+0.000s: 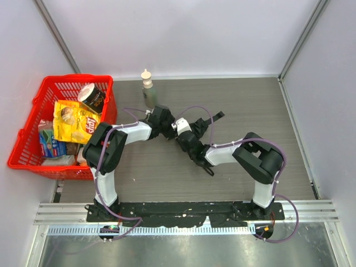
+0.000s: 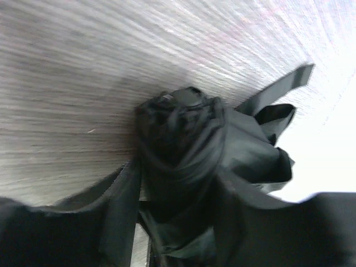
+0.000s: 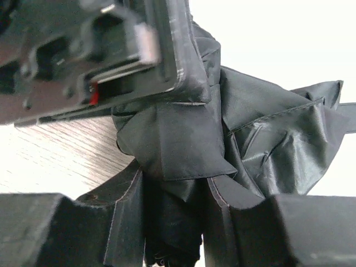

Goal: Put away the umbrella

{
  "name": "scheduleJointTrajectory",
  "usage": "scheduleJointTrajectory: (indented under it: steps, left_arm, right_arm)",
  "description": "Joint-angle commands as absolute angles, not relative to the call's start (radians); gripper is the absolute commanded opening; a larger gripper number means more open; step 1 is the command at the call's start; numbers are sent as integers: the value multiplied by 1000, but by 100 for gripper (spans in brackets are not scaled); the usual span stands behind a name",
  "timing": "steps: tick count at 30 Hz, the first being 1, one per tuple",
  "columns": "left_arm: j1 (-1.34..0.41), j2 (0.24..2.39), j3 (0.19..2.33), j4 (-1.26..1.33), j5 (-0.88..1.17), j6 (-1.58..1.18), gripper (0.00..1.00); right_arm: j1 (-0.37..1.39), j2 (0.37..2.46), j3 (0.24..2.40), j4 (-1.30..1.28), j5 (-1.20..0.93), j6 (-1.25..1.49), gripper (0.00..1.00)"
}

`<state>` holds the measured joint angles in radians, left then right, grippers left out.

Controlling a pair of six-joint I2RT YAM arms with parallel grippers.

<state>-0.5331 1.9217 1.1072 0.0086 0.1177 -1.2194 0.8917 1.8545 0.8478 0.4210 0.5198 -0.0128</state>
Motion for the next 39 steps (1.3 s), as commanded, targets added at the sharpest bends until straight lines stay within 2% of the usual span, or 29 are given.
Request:
scheduleJointTrajectory:
  steps: [1,3,7,10,15,19,24,32,35,36,39]
  left_arm:
    - [-535,1936,1048,-204,63,-1132,64]
    - [-535,1928,1032,-160,77,-1121,74]
    - [-537,1910,1002,-101,100,-1108,81]
    - [-535,1910,997,-89,101,-1091,83]
    - [-537,1939,999,-51,139,-1077,82]
    - [-540,1959,1005,-29,158,-1074,74]
    - [-558,1957,986,-6,150,-1078,59]
    - [-561,1962,934,35,126,-1088,12]
    - [-561,1956,916,46,124,-1092,0]
    - [-560,1956,913,48,124,-1094,0]
    - [-561,1956,910,52,127,-1098,0]
  right_arm:
    - [828,1907,779,350,276,245,1]
    - [787,1899,736,411,168,305,1]
    - [700,1893,652,557,-69,420,1]
    - [632,1925,605,696,-286,520,1]
    - [516,2017,554,943,-526,765,1]
    - [477,2088,548,1124,-624,929,1]
    - [466,2149,580,1155,-640,1052,1]
    - [446,2226,601,1206,-684,1141,2]
    - [440,2200,591,1151,-678,1106,16]
    - [440,2166,594,1070,-660,1062,22]
    - [440,2070,620,838,-612,903,33]
